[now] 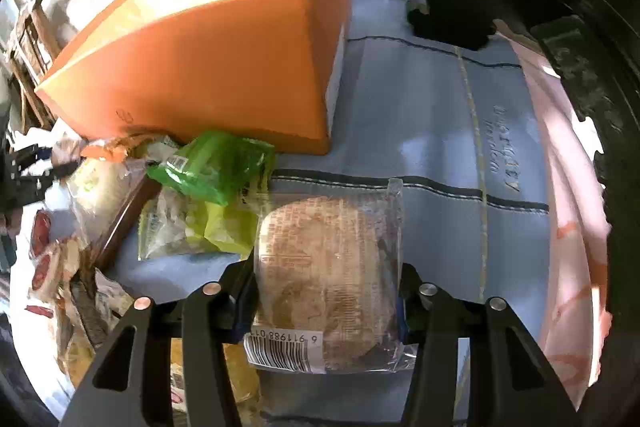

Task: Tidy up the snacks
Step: 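Grasp the brown pastry pack with the left tool while the right tool grasps a bread roll, then release the pastry pack into the orange box while the right tool releases the bread roll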

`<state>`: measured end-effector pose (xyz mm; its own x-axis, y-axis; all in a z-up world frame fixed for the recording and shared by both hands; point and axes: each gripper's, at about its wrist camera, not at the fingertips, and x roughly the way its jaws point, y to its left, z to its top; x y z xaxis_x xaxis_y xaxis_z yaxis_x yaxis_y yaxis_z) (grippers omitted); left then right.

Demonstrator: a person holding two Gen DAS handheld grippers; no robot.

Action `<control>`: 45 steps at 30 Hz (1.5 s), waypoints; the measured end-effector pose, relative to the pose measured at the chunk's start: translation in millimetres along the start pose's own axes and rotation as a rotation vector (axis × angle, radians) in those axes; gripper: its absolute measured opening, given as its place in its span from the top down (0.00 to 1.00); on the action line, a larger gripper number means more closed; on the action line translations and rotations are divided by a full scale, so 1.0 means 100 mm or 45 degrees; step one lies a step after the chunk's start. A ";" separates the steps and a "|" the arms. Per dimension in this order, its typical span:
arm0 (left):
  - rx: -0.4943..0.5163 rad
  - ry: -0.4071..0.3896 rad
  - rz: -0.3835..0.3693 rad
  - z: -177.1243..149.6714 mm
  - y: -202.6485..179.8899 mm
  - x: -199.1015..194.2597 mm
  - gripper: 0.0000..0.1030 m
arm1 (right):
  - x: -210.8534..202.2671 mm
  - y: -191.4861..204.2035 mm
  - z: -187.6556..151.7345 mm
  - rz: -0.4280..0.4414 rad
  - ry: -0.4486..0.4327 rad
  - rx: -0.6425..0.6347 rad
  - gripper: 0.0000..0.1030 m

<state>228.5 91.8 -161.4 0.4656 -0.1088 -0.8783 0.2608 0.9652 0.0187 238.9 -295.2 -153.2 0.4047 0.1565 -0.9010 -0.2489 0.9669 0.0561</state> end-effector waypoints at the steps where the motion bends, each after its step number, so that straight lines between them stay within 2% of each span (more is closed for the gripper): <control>1: 0.011 -0.002 0.000 -0.01 -0.02 -0.02 0.43 | -0.04 0.01 0.00 0.005 -0.010 -0.002 0.50; 7: 0.015 -0.108 -0.001 0.00 -0.14 -0.44 0.43 | -0.38 0.07 -0.02 0.036 -0.101 0.041 0.50; 10: 0.031 -0.125 0.064 0.08 -0.16 -0.67 0.43 | -0.59 0.16 -0.01 0.017 -0.140 0.042 0.50; 12: -0.061 -0.122 0.145 0.21 -0.23 -0.84 0.43 | -0.73 0.24 0.05 -0.020 -0.180 0.074 0.50; 14: -0.152 -0.162 0.187 0.42 -0.25 -0.95 0.43 | -0.93 0.33 0.12 -0.007 -0.259 0.135 0.50; 16: -0.207 -0.191 0.206 0.55 -0.35 -1.07 0.42 | -1.16 0.47 0.19 -0.049 -0.370 0.163 0.50; 19: -0.243 -0.251 0.194 0.80 -0.51 -1.21 0.42 | -1.41 0.67 0.41 -0.071 -0.454 0.239 0.50; 22: -0.268 -0.308 0.230 1.05 -0.63 -1.28 0.42 | -1.41 0.80 0.64 -0.090 -0.449 0.255 0.50; 24: -0.311 -0.320 0.205 1.22 -0.62 -1.26 0.42 | -1.31 0.90 0.81 -0.115 -0.432 0.230 0.50; 27: -0.401 -0.312 0.167 1.41 -0.53 -1.21 0.42 | -1.19 0.94 0.99 -0.095 -0.392 0.234 0.50; 31: -0.397 -0.297 0.235 1.58 -0.41 -1.20 0.42 | -0.96 0.95 1.25 -0.113 -0.350 0.223 0.50; 36: -0.404 -0.306 0.246 1.70 -0.27 -1.13 0.42 | -0.83 0.91 1.43 -0.108 -0.332 0.217 0.49; 37: -0.399 -0.307 0.241 1.72 -0.27 -1.11 0.39 | -0.80 0.91 1.46 -0.100 -0.324 0.222 0.48; 38: -0.390 -0.302 0.222 1.73 -0.27 -1.07 0.29 | -0.77 0.89 1.50 -0.096 -0.312 0.229 0.43; 39: -0.384 -0.301 0.189 1.74 -0.28 -1.04 0.20 | -0.76 0.88 1.52 -0.104 -0.307 0.233 0.21; 40: -0.385 -0.317 0.186 1.73 -0.28 -1.02 0.05 | -0.76 0.90 1.55 -0.117 -0.322 0.233 0.04; 43: -0.363 -0.391 0.236 1.70 -0.34 -1.08 0.04 | -0.83 0.89 1.52 -0.189 -0.366 0.208 0.03; 45: -0.351 -0.349 0.241 1.67 -0.33 -1.09 0.04 | -0.87 0.86 1.45 -0.174 -0.350 0.217 0.03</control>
<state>310.5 32.4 14.1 0.7008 0.0529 -0.7114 -0.0692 0.9976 0.0060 310.1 -196.4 -7.1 0.6514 0.0494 -0.7571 -0.0352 0.9988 0.0349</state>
